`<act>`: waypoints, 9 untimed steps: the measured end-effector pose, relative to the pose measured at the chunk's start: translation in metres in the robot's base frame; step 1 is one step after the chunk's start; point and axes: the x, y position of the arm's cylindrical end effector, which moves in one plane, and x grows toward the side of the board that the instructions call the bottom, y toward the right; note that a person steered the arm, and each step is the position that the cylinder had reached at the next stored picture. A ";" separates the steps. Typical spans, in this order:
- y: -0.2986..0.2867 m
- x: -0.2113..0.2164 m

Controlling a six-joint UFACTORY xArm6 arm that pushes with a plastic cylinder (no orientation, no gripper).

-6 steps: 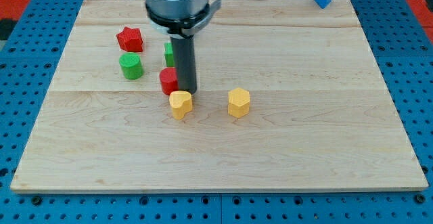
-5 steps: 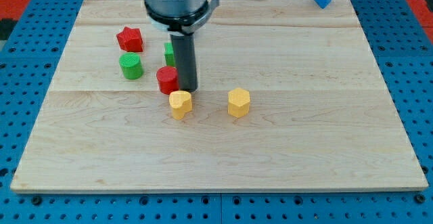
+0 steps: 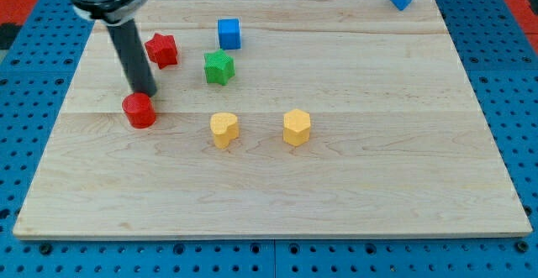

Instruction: Push the red circle slightly left and down

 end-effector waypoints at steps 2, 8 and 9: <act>-0.015 0.004; -0.008 0.038; 0.012 0.025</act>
